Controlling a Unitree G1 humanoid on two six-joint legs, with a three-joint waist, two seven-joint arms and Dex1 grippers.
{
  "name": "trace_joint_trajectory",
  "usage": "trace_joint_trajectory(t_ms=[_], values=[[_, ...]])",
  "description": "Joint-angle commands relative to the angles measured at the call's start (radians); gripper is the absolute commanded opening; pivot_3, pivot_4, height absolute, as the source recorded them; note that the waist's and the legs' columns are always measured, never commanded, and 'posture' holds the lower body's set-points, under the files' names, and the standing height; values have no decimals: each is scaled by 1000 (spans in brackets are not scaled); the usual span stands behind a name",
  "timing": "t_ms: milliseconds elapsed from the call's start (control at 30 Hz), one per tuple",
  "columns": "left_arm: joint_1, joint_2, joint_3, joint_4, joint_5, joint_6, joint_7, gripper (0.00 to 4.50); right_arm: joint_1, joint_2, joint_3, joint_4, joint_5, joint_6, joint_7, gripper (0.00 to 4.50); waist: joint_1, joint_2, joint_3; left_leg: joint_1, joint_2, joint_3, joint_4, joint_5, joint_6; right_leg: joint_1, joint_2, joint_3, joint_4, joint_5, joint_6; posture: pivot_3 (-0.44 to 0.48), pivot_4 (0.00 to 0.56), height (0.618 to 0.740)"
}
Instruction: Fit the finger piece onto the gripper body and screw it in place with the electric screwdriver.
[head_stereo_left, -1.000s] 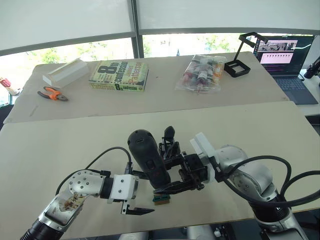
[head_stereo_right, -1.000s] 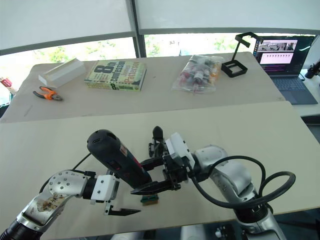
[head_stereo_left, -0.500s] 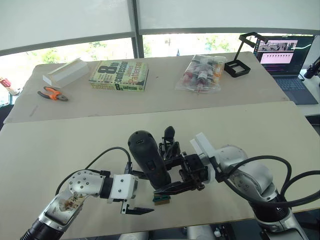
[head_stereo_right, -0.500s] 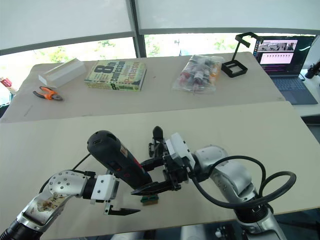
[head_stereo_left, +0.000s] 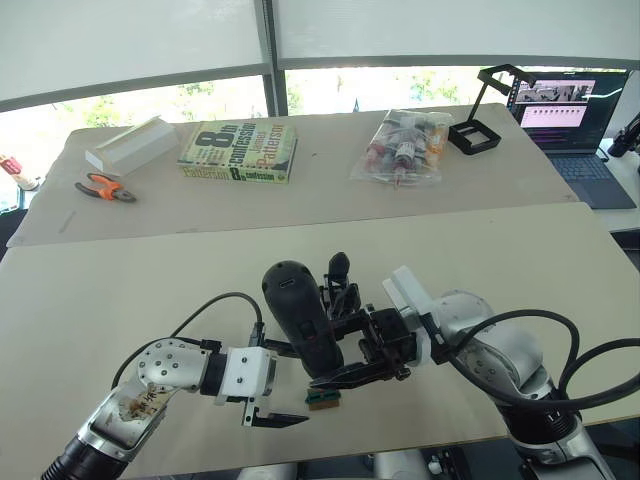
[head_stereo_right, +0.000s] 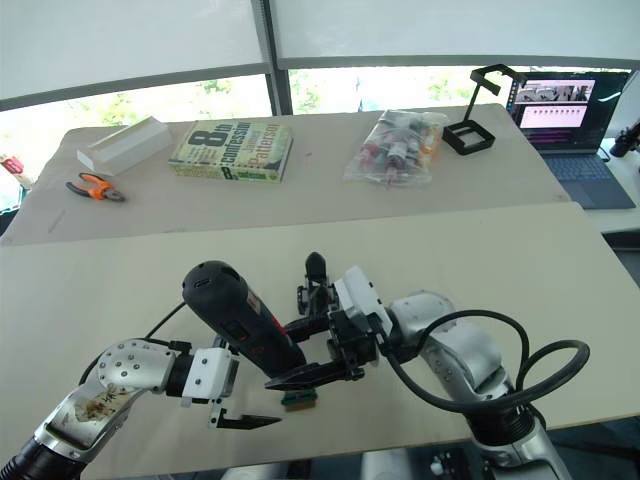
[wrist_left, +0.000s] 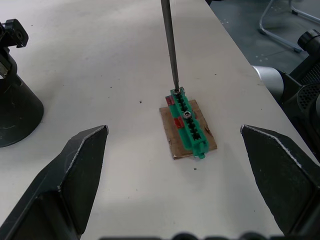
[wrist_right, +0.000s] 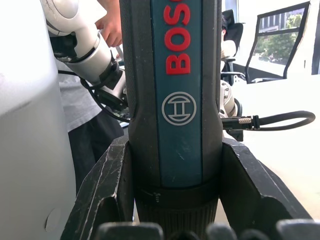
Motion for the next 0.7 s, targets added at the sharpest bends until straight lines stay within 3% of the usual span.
trace_joint_trajectory(t_ms=[33,700], values=[[-5,-6,-2,-8,0,-17,0,4500,-6,11,-6,-35,19,-29,4,1922,0,0,0,0,0,0,0,0,0,0,0,0,0,0,0,0,150,738],[2,-6,4,-9,6,-24,5,4500,-11,11,14,-53,27,-14,-22,1922,0,0,0,0,0,0,0,0,0,0,0,0,0,0,0,0,150,738]])
